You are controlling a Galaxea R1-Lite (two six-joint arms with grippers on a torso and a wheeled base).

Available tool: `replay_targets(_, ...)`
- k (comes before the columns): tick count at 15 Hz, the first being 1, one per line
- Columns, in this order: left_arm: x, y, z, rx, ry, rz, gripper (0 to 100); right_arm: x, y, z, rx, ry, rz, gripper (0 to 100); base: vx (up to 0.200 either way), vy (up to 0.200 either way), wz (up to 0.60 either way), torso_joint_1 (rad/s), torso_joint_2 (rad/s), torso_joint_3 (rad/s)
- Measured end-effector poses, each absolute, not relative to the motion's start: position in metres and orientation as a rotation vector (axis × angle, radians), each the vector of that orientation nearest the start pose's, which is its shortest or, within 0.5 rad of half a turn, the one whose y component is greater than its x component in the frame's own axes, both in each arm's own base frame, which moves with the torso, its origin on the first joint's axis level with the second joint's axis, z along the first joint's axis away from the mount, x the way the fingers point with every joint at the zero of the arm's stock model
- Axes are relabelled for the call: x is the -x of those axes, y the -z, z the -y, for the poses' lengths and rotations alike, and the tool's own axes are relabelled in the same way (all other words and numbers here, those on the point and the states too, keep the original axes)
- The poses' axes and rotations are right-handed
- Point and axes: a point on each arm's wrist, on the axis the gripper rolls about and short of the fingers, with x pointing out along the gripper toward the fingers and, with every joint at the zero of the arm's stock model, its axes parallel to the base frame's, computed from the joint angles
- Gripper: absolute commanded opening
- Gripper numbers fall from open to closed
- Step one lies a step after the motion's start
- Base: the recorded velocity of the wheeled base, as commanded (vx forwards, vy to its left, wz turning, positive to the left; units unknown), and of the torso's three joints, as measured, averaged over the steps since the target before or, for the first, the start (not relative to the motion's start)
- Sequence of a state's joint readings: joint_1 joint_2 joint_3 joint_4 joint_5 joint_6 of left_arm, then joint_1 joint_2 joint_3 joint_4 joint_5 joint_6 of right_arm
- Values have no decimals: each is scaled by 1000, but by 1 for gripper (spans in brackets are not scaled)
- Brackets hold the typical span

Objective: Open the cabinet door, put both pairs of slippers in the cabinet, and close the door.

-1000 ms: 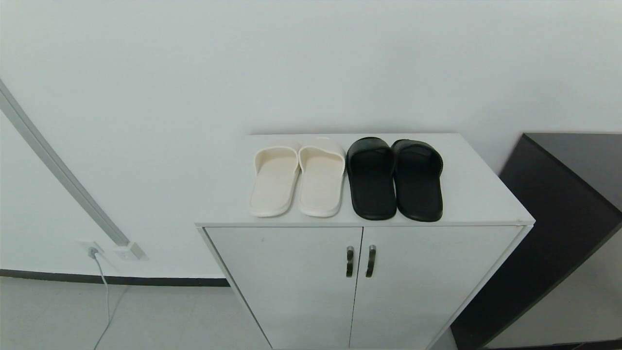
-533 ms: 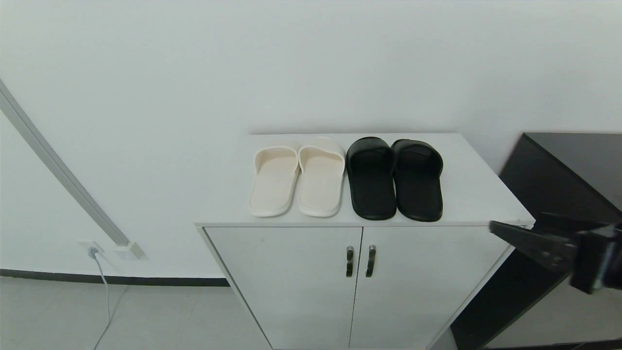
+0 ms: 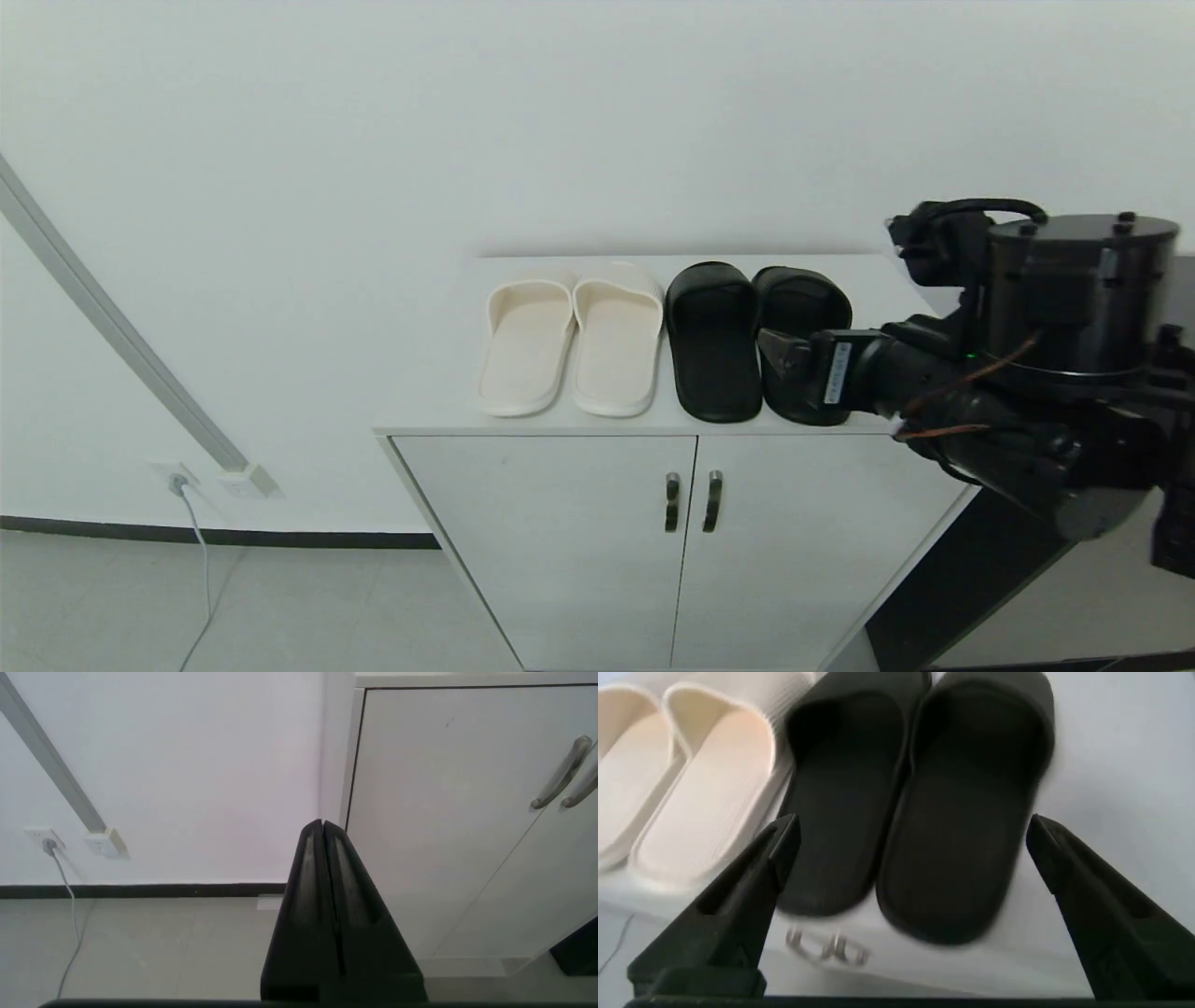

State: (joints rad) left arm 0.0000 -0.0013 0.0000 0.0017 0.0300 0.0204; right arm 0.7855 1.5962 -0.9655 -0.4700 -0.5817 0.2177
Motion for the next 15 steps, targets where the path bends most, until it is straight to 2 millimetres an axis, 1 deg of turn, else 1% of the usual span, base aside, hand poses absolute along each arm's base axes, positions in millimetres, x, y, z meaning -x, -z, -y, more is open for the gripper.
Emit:
replay_targets(3, 23, -75, -1, -20, -30, -1, 0, -243, -242, -224, -94, -80, -119, 100, 0, 0, 0, 0, 0, 0)
replay_targets(6, 23, -75, -1, -20, -30, -1, 0, -269, -232, -244, -70, -39, -120, 100, 0, 0, 0, 0, 0, 0)
replay_targets(8, 23, -75, -1, -20, -30, -1, 0, -289, -227, -249, -65, -8, -121, 100, 0, 0, 0, 0, 0, 0)
replay_targets(9, 23, -75, -1, -20, -29, -1, 0, -295, -224, -250, -56, 1, -126, 100, 0, 0, 0, 0, 0, 0)
replay_targets(12, 23, -75, -1, -20, -24, -1, 0, -320, -224, -251, -37, 36, -106, 100, 0, 0, 0, 0, 0, 0)
replay_targets(15, 23, -75, -1, -17, -24, -1, 0, -337, -222, -255, -21, 53, -91, 100, 0, 0, 0, 0, 0, 0)
